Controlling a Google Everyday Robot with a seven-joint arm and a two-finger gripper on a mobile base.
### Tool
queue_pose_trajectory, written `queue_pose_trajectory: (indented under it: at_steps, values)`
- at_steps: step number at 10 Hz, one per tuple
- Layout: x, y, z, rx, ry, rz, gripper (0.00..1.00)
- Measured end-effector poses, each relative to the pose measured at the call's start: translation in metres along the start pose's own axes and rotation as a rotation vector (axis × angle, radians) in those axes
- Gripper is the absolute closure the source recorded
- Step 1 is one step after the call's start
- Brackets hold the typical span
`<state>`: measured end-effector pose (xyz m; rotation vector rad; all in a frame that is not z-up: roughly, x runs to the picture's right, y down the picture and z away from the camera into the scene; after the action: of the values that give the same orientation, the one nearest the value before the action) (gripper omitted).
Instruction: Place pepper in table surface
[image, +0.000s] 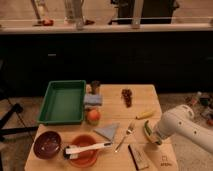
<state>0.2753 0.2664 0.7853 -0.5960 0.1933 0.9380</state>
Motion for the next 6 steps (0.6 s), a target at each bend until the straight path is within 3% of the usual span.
queue_pose_trajectory:
  at_steps: [6]
  values:
    - [0.0008, -0.0003, -0.0002, 0.000, 0.000, 0.002, 0.26]
